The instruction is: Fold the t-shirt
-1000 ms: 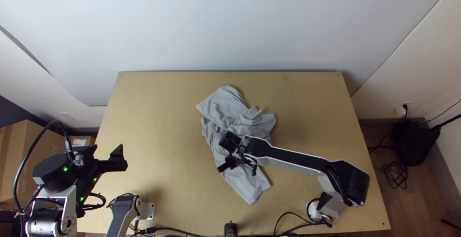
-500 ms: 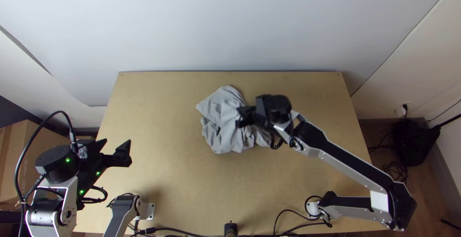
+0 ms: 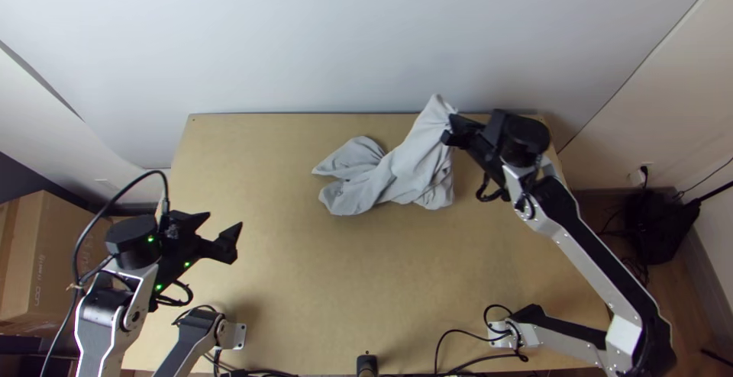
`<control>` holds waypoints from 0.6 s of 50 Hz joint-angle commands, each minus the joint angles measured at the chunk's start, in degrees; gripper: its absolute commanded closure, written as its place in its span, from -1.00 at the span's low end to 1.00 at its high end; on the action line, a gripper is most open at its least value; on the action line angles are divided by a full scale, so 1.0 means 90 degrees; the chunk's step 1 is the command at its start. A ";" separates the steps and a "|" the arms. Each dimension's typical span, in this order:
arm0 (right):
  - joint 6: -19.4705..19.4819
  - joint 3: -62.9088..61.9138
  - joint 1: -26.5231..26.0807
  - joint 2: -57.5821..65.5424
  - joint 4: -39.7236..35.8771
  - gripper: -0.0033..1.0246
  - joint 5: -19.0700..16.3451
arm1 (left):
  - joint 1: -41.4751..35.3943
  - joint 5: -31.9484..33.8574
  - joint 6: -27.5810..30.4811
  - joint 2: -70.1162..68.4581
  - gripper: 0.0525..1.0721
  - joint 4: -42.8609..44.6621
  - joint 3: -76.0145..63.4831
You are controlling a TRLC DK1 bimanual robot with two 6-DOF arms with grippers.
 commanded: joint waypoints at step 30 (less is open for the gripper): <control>0.0147 -0.1246 -0.0873 -0.1649 -0.0161 0.95 0.0096 | -0.3078 -0.0987 0.1647 0.2272 -0.92 0.5308 -0.2824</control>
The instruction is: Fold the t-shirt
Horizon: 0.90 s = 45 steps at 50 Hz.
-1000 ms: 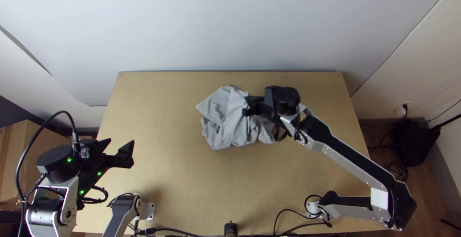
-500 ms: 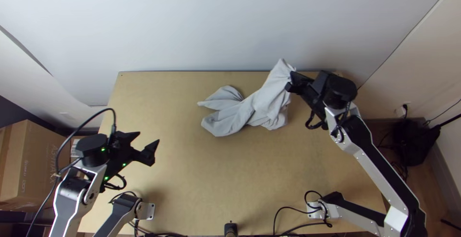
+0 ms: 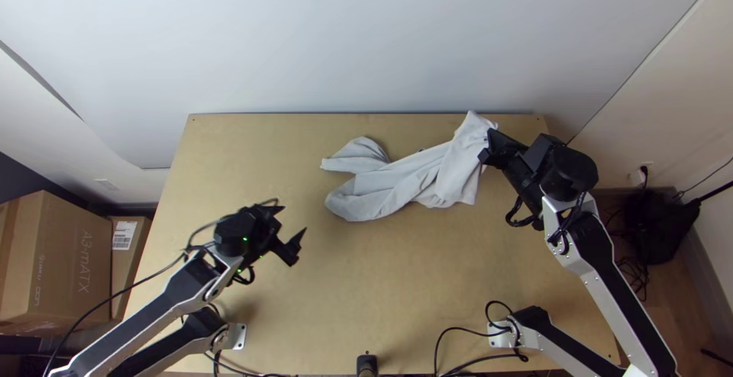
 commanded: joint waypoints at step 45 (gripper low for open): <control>0.0103 -0.0214 -0.0088 0.0069 0.0179 0.95 0.0064 | -0.1327 -0.0835 0.2036 0.4088 -0.88 0.3302 0.0558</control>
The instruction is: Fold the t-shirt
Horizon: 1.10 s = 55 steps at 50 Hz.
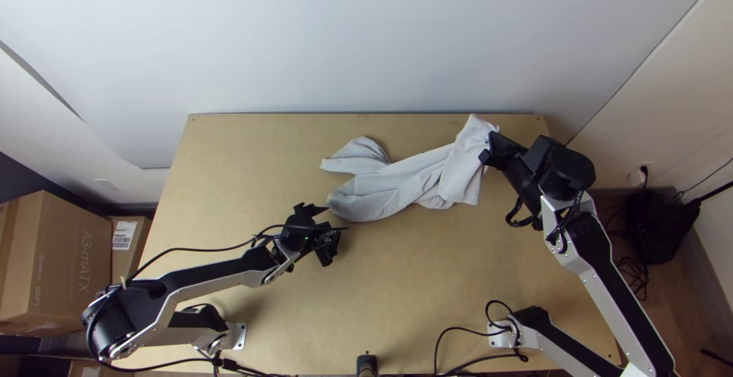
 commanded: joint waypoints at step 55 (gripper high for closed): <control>-0.0012 -0.0442 -0.0431 -0.0827 -0.0211 0.95 0.0052 | 0.0580 0.0110 -0.3032 0.0986 0.95 -0.0458 0.2003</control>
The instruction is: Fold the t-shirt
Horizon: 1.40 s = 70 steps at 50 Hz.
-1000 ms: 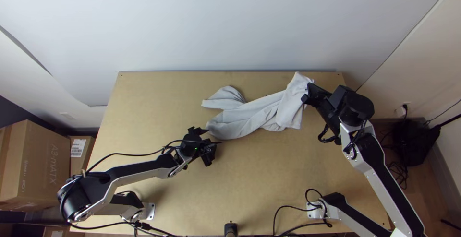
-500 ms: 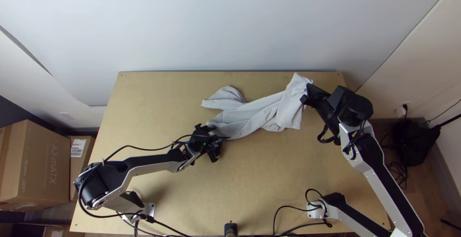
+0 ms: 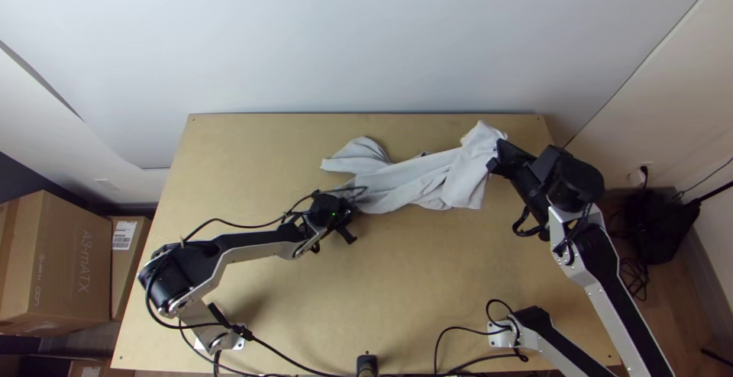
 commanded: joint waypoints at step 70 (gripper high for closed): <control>-0.2302 0.4486 -0.0495 -0.0847 -0.0630 0.95 -0.0014 | 0.4632 0.0394 -0.2737 -0.6402 0.95 -0.4391 0.4526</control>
